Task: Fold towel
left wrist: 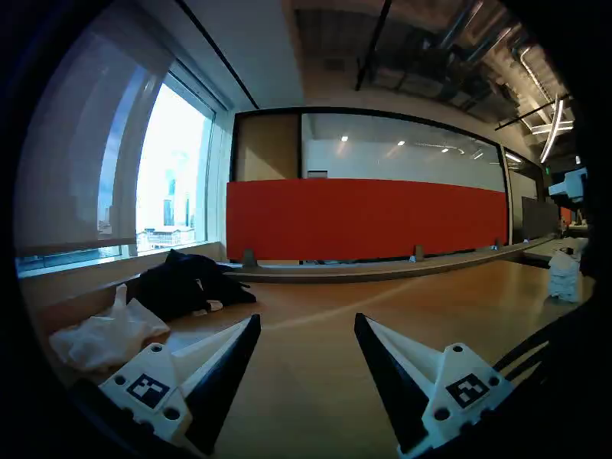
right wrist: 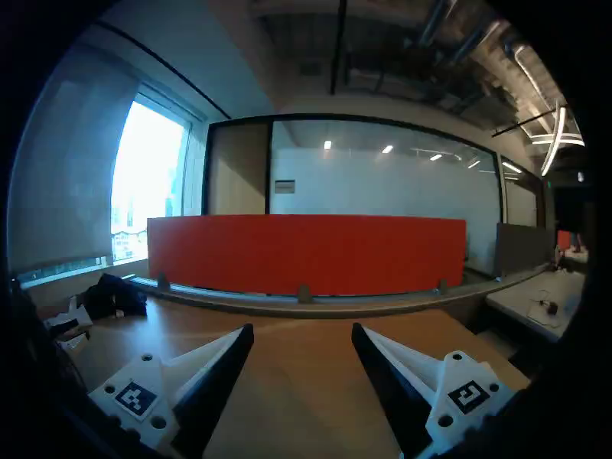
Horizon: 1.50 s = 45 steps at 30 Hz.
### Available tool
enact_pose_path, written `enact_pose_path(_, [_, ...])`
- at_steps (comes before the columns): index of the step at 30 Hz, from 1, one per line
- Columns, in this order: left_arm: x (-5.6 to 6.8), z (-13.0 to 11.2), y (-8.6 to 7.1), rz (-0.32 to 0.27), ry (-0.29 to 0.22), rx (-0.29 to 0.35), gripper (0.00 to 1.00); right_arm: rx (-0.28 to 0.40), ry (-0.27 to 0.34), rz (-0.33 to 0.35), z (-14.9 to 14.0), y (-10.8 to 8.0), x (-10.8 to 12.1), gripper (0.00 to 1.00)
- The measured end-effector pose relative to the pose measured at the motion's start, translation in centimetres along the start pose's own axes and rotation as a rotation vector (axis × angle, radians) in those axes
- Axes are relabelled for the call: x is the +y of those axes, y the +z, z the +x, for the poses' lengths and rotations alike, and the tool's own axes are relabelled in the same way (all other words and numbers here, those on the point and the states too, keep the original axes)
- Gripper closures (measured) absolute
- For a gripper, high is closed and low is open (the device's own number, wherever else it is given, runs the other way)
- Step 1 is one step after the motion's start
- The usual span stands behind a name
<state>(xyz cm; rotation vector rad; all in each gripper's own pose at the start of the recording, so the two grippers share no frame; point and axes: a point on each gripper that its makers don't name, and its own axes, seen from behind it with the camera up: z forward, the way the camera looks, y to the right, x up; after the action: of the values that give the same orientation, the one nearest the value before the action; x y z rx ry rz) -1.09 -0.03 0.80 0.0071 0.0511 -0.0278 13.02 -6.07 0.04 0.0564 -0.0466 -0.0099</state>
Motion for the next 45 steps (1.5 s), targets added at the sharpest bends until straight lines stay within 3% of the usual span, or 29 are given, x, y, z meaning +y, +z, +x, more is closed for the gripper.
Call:
enact_pose_path(15, [0.0,-0.1,0.0,0.000,0.001,-0.001,0.03,0.049,-0.051,-0.058,-0.8,0.0,3.0,0.00])
enact_pose_path(36, [0.0,-0.1,0.0,0.000,0.001,-0.001,0.03,0.012,-0.003,-0.047,-10.9,0.6,4.7,0.00])
enact_pose_path(45, [0.1,0.0,0.0,0.000,0.001,-0.001,0.03,0.014,0.009,-0.046,-13.2,0.4,5.7,0.00])
